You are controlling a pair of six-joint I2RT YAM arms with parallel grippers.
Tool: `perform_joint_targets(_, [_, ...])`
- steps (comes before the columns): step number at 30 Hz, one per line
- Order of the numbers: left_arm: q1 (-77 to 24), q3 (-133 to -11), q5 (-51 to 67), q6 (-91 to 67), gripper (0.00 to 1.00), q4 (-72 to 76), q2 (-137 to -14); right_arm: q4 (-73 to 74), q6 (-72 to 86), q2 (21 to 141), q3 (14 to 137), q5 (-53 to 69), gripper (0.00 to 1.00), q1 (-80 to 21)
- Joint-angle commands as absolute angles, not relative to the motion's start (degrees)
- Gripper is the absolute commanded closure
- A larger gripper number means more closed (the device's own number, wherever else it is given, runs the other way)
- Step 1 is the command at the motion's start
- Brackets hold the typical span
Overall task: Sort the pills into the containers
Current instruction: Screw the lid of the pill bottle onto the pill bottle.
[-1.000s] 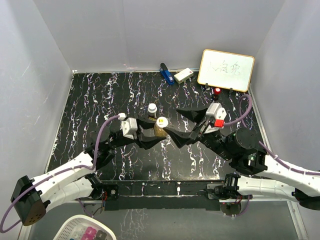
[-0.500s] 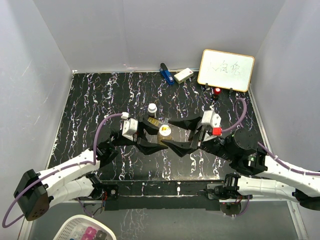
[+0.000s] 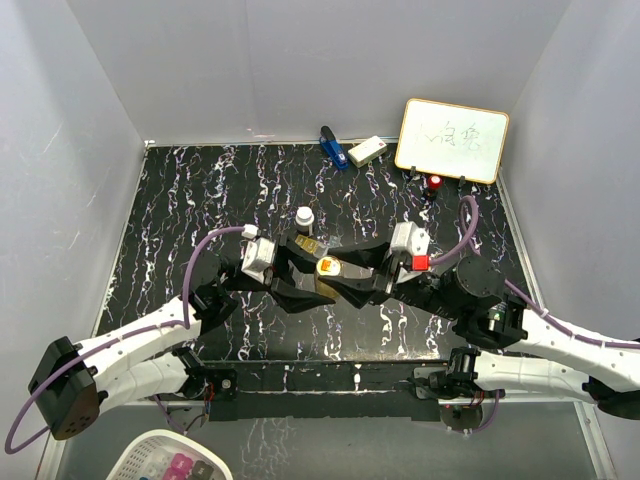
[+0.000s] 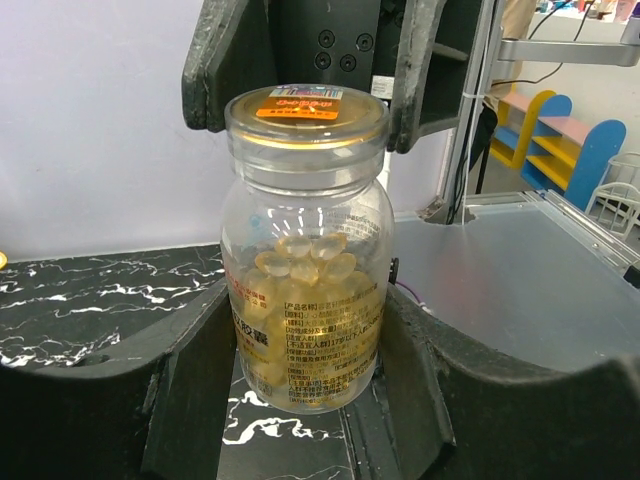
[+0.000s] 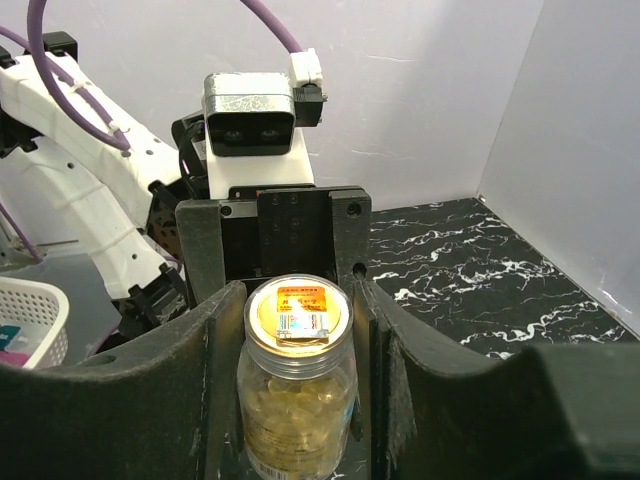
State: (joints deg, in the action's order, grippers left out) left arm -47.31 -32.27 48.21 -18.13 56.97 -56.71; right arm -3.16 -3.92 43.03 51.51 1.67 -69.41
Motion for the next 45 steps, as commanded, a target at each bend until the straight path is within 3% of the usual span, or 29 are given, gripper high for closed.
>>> perform_joint_targets(1, [-47.15,-34.65,48.17,-17.58,1.0,59.38,-56.28,-5.18,-3.47,43.32,51.72,2.83,0.59,-69.61])
perform_joint_targets(8, [-47.16,-34.47,46.43,-16.7,1.0,58.53,-55.89,-5.11,-3.22,43.83,51.94,3.33,0.64,-69.61])
perform_joint_targets(16, [-47.19,-34.82,43.12,-13.9,1.0,54.95,-54.35,-4.75,-3.22,43.94,52.06,3.53,0.54,-69.61])
perform_joint_targets(27, [-47.17,-34.63,37.65,-11.7,1.0,52.36,-52.66,-3.36,-3.24,44.27,52.56,3.99,0.62,-69.61])
perform_joint_targets(33, [-47.14,-35.12,35.69,-10.73,1.0,51.77,-52.08,-2.9,-3.11,44.38,52.4,3.55,0.53,-69.61])
perform_joint_targets(41, [-47.14,-35.3,33.46,-10.22,1.0,52.3,-52.2,-2.05,-3.14,44.73,52.95,4.35,0.57,-69.61])
perform_joint_targets(45, [-47.15,-36.08,33.22,-9.77,1.0,51.62,-52.65,-1.8,-3.07,44.9,53.05,4.4,0.51,-69.61])
